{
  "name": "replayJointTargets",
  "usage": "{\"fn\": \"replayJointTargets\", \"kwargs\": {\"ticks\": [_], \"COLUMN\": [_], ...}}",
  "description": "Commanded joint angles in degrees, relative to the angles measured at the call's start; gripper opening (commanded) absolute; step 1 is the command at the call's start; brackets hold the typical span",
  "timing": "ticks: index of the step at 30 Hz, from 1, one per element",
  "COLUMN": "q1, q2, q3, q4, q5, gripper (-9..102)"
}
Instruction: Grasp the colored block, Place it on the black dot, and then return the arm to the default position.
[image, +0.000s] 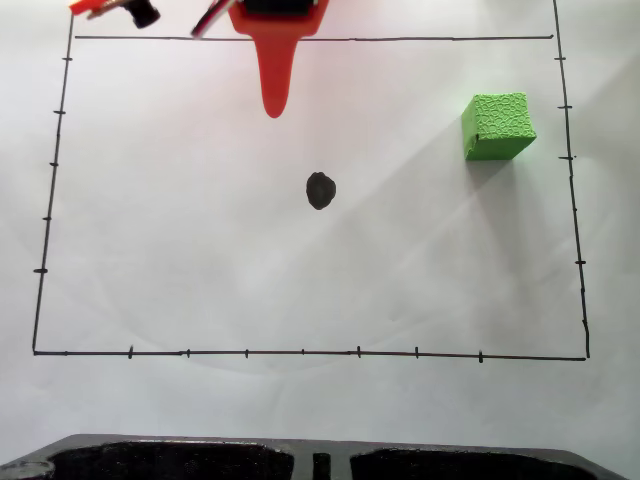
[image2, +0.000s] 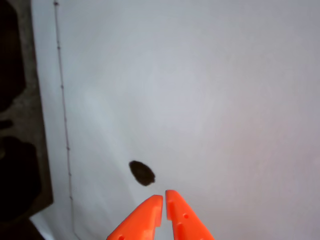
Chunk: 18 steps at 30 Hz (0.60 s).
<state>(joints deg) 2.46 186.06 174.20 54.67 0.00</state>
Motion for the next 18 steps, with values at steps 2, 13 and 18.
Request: {"fn": "replayJointTargets", "kwargs": {"ticks": [2,13,18], "q1": [-0.9,-4.0,-11.3], "q2": [-4.7,-28.7,-38.5], "q3": [-2.5,-22.4,-34.2], "q4": [-3.4,1.1,9.6], "q5": [-0.3,5.7,11.5], "gripper": [0,0,4]}}
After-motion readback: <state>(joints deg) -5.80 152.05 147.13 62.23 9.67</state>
